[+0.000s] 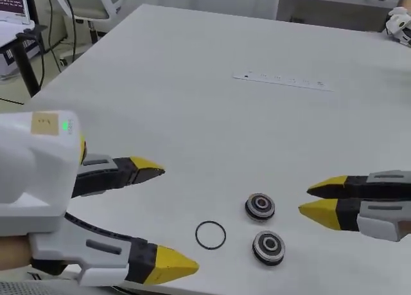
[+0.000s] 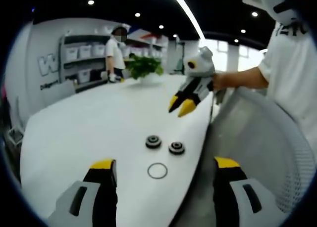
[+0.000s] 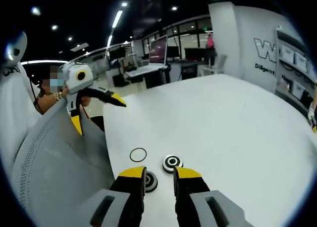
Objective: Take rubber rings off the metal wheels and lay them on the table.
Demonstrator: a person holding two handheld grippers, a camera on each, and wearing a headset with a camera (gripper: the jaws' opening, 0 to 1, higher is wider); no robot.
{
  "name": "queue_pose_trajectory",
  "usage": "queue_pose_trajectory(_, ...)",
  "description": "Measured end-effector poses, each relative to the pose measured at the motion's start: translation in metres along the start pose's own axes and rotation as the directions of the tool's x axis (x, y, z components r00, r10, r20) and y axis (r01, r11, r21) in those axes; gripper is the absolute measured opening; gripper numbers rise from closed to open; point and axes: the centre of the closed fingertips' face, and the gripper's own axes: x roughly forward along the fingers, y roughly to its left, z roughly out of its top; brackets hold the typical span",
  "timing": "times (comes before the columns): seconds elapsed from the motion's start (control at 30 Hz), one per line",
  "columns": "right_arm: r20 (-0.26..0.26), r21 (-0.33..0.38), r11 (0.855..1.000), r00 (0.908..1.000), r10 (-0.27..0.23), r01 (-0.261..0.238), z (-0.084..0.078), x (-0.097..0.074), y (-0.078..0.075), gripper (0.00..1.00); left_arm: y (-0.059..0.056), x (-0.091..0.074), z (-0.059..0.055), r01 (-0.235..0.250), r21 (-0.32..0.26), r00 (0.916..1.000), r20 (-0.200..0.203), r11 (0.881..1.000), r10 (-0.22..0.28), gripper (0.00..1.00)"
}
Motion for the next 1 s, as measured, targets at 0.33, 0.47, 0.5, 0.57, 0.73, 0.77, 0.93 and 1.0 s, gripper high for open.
queue_pose_trajectory(0.33, -0.070, 0.040, 0.999, 0.9968, 0.039, -0.036, -0.027, 0.006, 0.004, 0.19, -0.004, -0.001, 0.016, 0.016, 0.065, 0.9998, 0.012, 0.998, -0.017, 0.77)
queue_pose_trajectory(0.47, -0.080, 0.056, 0.997, 0.9951, 0.058, -0.054, -0.033, 0.009, 0.007, 0.19, -0.010, 0.005, 0.030, 0.053, 0.109, 0.9984, 0.013, 0.993, -0.055, 0.77)
queue_pose_trajectory(0.5, -0.083, 0.064, 0.997, 0.9948, 0.059, -0.053, -0.035, 0.010, 0.007, 0.18, -0.012, 0.007, 0.034, 0.062, 0.130, 0.9978, 0.014, 0.990, -0.064, 0.77)
queue_pose_trajectory(0.57, -0.094, 0.080, 0.995, 0.9931, 0.069, -0.062, -0.040, 0.010, 0.008, 0.18, -0.016, 0.009, 0.043, 0.083, 0.160, 0.9962, 0.014, 0.984, -0.086, 0.77)
queue_pose_trajectory(0.73, -0.099, 0.126, 0.990, 0.9919, 0.080, -0.067, -0.046, 0.014, 0.008, 0.21, -0.023, 0.018, 0.065, 0.129, 0.178, 0.9907, 0.021, 0.976, -0.134, 0.79)
queue_pose_trajectory(0.77, -0.096, 0.129, 0.989, 0.9920, 0.081, -0.069, -0.046, 0.014, 0.008, 0.22, -0.025, 0.021, 0.071, 0.136, 0.182, 0.9888, 0.036, 0.974, -0.145, 0.80)
queue_pose_trajectory(0.93, -0.108, 0.098, 0.993, 0.9909, 0.080, -0.069, -0.051, 0.019, 0.010, 0.27, -0.036, 0.039, 0.090, 0.161, 0.202, 0.9834, 0.051, 0.966, -0.174, 0.80)
queue_pose_trajectory(1.0, -0.119, 0.090, 0.993, 0.9888, 0.090, -0.080, -0.054, 0.022, 0.013, 0.28, -0.036, 0.047, 0.091, 0.170, 0.223, 0.9823, 0.038, 0.960, -0.183, 0.80)
